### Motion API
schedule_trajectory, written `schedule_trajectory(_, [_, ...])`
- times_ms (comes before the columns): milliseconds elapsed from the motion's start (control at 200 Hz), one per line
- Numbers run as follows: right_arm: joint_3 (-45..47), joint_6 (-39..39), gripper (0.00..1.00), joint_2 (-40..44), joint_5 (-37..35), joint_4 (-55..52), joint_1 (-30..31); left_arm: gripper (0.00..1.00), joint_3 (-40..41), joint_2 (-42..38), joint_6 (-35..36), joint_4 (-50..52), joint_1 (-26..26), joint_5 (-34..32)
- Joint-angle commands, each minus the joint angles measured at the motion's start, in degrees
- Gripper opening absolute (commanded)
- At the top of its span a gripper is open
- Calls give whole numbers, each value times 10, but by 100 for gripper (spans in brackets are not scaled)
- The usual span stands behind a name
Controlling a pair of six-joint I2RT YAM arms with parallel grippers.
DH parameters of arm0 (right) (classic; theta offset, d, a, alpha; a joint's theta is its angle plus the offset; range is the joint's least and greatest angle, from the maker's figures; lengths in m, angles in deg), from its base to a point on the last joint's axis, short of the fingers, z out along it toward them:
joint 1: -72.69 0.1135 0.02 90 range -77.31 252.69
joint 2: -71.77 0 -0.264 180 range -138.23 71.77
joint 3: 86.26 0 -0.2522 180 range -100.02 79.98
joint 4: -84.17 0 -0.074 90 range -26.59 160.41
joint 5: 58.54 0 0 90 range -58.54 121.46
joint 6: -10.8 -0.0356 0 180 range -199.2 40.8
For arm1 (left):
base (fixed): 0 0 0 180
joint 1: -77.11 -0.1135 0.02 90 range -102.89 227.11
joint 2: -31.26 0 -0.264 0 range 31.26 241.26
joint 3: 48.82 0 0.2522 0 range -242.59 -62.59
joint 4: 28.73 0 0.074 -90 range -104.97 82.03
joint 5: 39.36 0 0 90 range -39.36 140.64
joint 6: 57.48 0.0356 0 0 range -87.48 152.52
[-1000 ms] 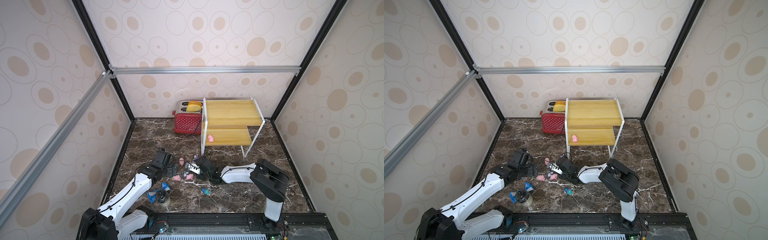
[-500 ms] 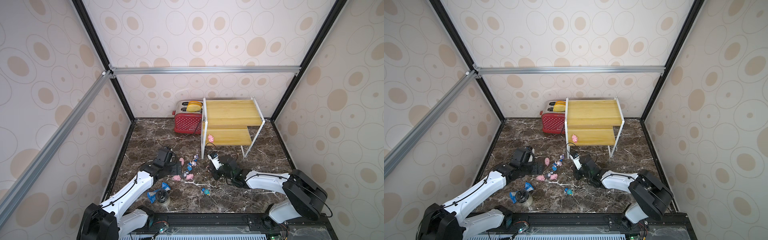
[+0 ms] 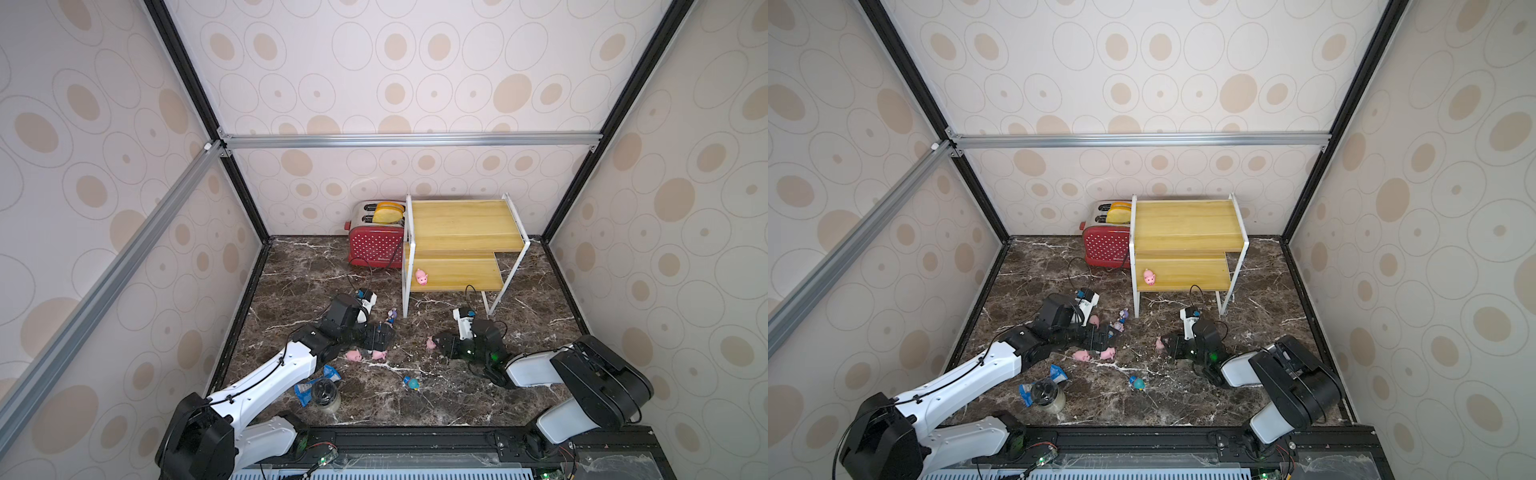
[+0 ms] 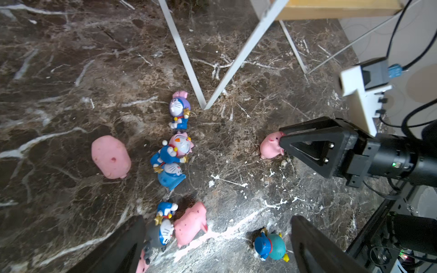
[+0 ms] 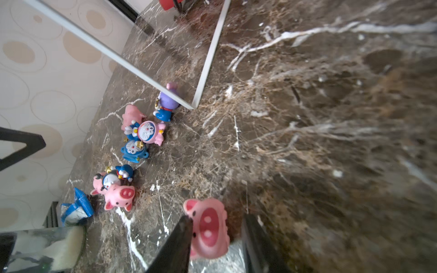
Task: Organize plastic toys on shelves
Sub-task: Adjust the plastic toy at the center of the board.
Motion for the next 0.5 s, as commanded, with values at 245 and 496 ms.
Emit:
schedule_trajectory(245, [-27, 125, 65, 129, -18, -248, -20, 99, 13, 1, 16, -53, 10, 40])
schedule_trajectory(496, [-82, 242, 70, 118, 16, -299, -25, 99, 28, 5, 45, -105, 44, 42])
